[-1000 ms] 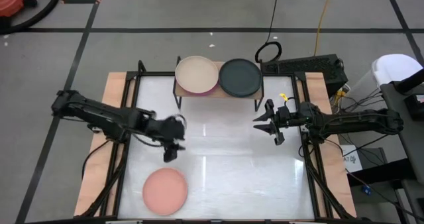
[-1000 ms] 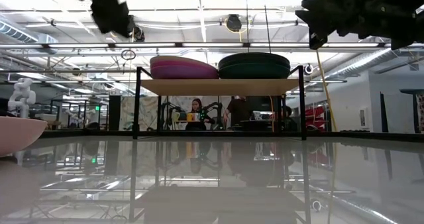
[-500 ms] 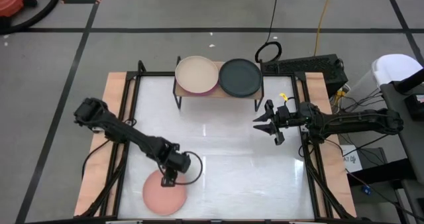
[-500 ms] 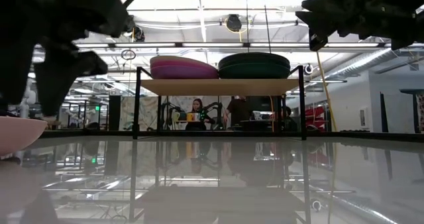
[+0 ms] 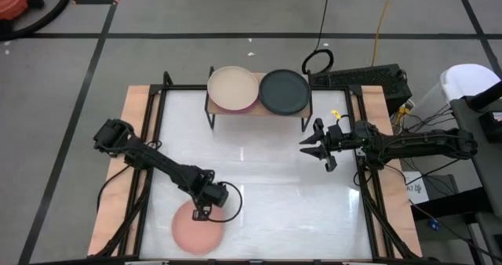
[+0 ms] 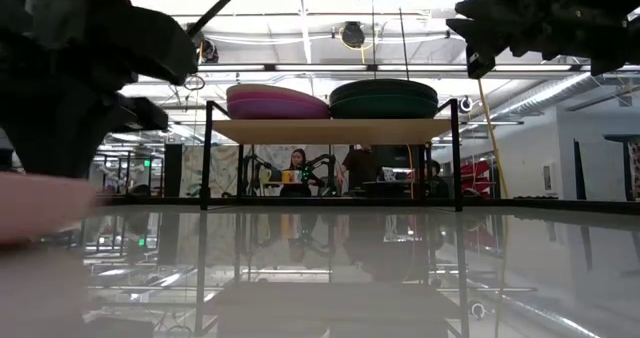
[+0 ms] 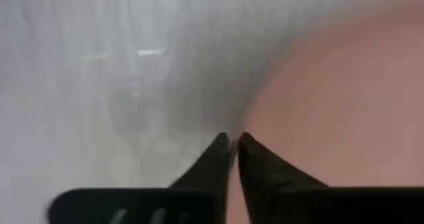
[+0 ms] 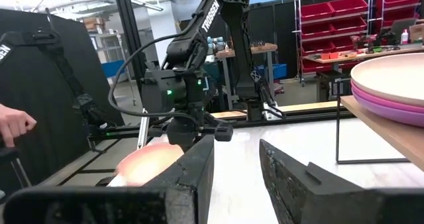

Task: Place and stack plates onto a shelf
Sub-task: Stack the light pink plate on the dark white plate

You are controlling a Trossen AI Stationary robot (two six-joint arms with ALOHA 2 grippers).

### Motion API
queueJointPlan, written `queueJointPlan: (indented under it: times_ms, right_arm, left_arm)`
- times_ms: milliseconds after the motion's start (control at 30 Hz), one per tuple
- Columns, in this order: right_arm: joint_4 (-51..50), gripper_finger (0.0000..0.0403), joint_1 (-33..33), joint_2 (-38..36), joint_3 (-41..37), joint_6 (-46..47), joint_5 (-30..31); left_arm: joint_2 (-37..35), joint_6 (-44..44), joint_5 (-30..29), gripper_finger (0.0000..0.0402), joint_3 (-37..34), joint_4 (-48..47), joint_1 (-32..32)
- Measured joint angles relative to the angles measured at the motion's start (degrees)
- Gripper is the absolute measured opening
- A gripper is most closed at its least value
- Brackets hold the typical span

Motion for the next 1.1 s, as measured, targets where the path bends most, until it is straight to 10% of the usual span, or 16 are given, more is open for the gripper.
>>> queueJointPlan:
  times_ms: [367,600,833,967,1100]
  right_arm:
    - [-0.46,0.0105,0.00,0.02,0.00,-0.21,0.00]
    - [-0.52,0.0105,0.00,0.00,0.01,-0.23,0.00]
    - [-0.56,0.0105,0.00,0.02,0.02,-0.69,0.01]
    - [-0.57,0.0105,0.00,0.02,0.02,-1.10,0.09]
    - [-1.07,0.0105,0.00,0.01,0.02,-0.45,0.10]
  left_arm:
    - [-3.44,2.13,0.78,0.0007,1.10,-5.00,3.12]
    - [-16.09,9.77,-20.42,0.0006,8.83,-15.48,8.14]
    - [-30.20,15.10,-43.77,0.0006,11.69,-3.90,17.52]
    - [-35.67,14.93,-42.05,0.0006,11.81,9.05,27.28]
    - [-36.88,15.16,-26.60,0.0006,14.82,10.92,39.26]
